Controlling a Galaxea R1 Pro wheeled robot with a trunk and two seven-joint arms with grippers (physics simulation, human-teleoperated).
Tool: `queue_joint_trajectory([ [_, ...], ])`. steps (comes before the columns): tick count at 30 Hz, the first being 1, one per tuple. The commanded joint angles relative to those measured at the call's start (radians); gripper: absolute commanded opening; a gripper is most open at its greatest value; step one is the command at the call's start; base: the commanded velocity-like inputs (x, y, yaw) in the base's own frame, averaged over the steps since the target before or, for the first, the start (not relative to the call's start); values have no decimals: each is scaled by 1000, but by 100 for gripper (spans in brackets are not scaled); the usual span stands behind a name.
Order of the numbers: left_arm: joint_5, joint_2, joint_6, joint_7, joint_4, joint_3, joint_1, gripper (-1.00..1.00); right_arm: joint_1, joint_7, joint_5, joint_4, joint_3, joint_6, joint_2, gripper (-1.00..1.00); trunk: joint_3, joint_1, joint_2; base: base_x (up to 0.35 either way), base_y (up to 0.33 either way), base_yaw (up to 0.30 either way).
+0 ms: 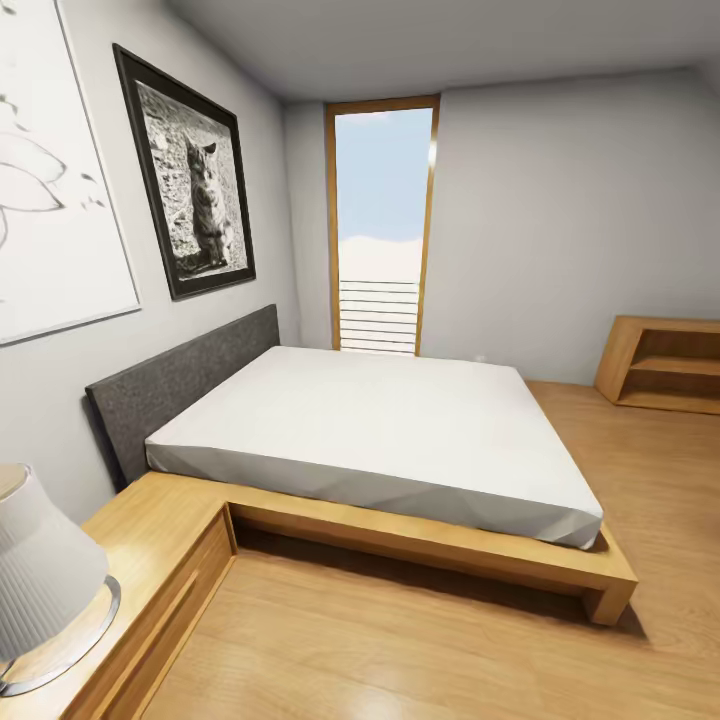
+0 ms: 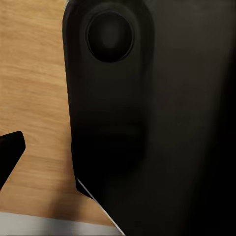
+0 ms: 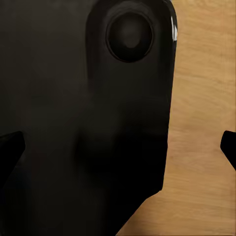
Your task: In the bedroom, organize the workspace by keeping the computer under the desk, ensuring the monitor is on the desk, placing the keyboard on the desk next to the monitor, placing the mouse on the desk next to the keyboard, moving the folder from the swivel chair onto the desk next to the mouse, stacking the notebook on top of the folder with the pen on top of the notebook, and positioning the swivel chair next to the desk.
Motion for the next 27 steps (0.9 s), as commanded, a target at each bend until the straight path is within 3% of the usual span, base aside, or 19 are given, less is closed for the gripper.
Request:
queue_joint_trajectory([
  [1, 0, 0, 0, 0, 0, 0, 0, 100, 0, 0, 0, 0, 0, 0, 0, 100, 0, 0, 0, 0, 0, 0],
  [5, -3, -23, 9, -2, -20, 0, -3, 100, -20, 6, 2, -8, 3, 6, 21, 100, 9, -11, 21, 0, 0, 0],
  [11, -3, -48, 9, -2, -22, 1, -3, 100, -29, 6, -3, -8, 0, 2, 18, 100, 28, -34, 63, 0, 0, 0],
  [27, -3, -51, 9, -2, -23, 1, -3, 100, -32, 6, -2, -7, 3, -54, 15, 100, 78, -96, 175, 0, 0, -35],
])
